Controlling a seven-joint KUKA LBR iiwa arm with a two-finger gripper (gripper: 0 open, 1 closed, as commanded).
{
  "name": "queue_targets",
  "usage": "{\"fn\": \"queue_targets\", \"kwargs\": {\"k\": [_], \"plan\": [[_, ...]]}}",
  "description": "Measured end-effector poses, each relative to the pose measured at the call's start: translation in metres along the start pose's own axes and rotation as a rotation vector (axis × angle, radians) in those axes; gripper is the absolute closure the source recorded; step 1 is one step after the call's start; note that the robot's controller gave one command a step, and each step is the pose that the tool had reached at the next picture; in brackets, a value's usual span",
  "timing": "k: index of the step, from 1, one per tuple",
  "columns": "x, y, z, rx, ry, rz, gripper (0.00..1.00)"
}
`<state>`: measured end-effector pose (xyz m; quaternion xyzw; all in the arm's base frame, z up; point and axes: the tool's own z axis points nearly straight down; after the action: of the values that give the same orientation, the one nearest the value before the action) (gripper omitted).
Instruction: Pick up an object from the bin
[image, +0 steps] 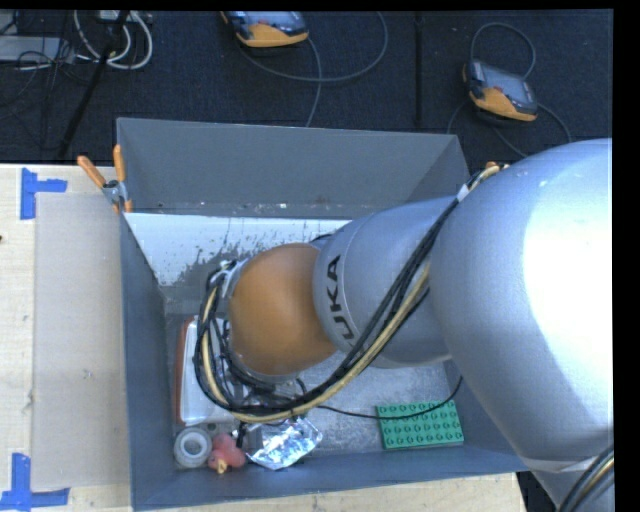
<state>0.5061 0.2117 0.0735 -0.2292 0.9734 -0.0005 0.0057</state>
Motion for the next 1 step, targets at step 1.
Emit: {"fn": "queue_targets", "kwargs": {"k": [1], "plan": [[-0.0235,0.0201,0.0041,-0.007,0.009,-0.396,0.00]]}}
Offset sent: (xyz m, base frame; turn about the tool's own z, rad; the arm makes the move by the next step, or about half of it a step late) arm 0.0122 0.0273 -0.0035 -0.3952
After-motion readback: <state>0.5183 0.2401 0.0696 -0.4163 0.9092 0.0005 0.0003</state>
